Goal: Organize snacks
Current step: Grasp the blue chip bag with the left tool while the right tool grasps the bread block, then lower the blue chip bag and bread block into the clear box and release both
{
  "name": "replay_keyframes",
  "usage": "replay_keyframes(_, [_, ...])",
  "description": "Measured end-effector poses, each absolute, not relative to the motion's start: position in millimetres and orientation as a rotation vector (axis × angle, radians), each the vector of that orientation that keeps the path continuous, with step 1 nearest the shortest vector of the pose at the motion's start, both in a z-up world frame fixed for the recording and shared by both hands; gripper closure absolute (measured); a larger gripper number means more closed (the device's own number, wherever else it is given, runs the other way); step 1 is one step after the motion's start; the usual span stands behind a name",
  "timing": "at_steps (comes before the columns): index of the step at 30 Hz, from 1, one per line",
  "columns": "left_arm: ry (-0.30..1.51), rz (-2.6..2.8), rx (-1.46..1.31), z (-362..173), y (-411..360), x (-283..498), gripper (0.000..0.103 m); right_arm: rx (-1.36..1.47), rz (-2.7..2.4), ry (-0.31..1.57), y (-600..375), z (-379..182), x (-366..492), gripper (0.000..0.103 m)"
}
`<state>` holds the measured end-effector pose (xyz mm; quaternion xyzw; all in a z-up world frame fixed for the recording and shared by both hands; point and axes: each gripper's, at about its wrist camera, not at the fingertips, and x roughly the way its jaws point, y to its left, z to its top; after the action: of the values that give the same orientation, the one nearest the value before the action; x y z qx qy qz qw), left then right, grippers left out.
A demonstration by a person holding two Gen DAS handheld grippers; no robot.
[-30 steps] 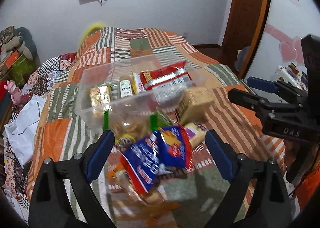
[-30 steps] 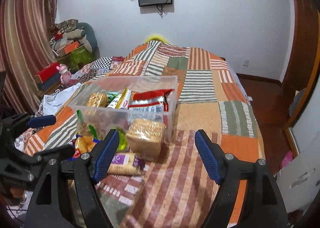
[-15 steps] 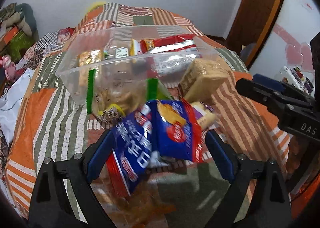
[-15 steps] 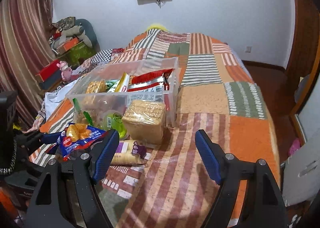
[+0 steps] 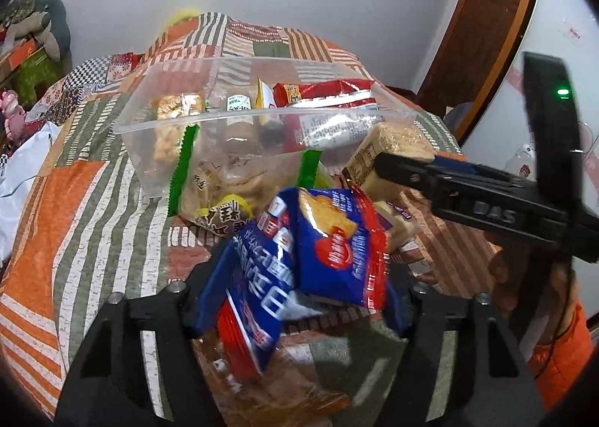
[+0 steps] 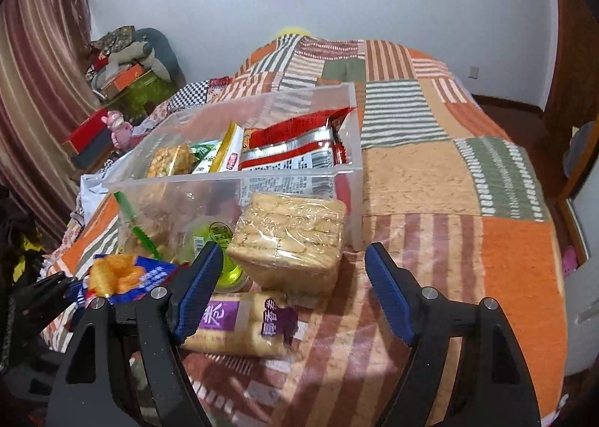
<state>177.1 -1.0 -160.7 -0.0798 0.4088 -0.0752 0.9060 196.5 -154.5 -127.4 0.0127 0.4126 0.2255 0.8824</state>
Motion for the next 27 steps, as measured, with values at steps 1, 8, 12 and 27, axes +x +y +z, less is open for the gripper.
replay_keyframes(1, [0.838,-0.157,-0.166,-159,-1,176,0.038,0.035,0.466,0.861,-154,-128,198,0.030])
replay_keyframes(8, [0.821,-0.172,-0.176,-155,2,171,0.041,0.056,0.469,0.854,-157,-125,195,0.047])
replay_keyframes(12, [0.816,-0.170,-0.184,-151,4,169,0.043,0.057,0.473,0.847,-158,-121,192,0.050])
replay_keyframes(27, [0.700,-0.132,-0.174,-103,24,144,0.048,0.052,0.489,0.724,-164,-81,172,0.051])
